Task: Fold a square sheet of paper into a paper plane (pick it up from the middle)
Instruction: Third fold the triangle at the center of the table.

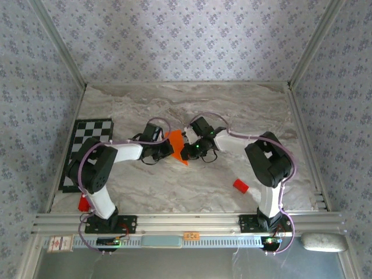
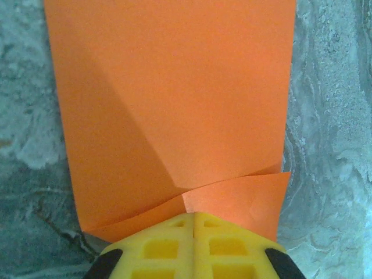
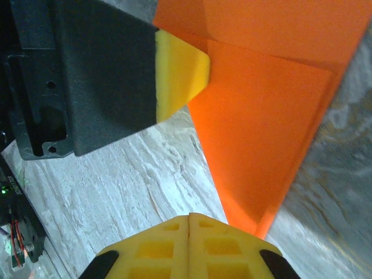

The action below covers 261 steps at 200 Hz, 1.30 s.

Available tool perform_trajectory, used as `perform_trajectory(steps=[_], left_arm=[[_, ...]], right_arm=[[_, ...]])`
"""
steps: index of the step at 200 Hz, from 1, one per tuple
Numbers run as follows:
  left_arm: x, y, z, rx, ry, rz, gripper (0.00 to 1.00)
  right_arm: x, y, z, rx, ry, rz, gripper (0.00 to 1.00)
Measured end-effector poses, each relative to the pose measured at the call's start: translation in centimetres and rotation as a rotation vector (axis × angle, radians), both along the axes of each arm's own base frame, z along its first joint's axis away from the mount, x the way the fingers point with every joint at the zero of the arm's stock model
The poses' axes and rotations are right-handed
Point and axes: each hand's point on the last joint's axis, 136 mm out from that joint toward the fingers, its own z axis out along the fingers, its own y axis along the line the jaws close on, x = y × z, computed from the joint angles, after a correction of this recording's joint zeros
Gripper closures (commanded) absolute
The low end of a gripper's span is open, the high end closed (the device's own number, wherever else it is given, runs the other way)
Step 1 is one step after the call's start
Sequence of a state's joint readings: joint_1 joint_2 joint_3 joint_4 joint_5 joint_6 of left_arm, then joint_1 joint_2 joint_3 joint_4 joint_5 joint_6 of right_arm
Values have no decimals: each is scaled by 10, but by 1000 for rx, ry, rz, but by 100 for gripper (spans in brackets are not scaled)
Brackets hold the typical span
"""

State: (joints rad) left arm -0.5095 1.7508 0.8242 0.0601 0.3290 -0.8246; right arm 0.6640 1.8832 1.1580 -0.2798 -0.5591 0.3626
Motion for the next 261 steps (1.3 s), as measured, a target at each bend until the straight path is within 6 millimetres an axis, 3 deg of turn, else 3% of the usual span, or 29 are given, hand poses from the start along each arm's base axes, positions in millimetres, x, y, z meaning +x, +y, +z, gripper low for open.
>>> perform_trajectory(steps=[38, 86, 124, 204, 261], left_arm=[[3, -2, 0, 4, -1, -49, 100], [3, -2, 0, -2, 6, -56, 100], [3, -1, -1, -4, 12, -47, 100], [4, 0, -2, -18, 29, -34, 100], [6, 0, -3, -42, 46, -44, 100]], right_arm=[[9, 16, -4, 5, -11, 31, 95], [16, 21, -10, 0, -20, 41, 96], [14, 16, -26, -41, 4, 38, 96], [9, 10, -31, -24, -23, 35, 97], [-8, -9, -31, -36, -9, 24, 97]])
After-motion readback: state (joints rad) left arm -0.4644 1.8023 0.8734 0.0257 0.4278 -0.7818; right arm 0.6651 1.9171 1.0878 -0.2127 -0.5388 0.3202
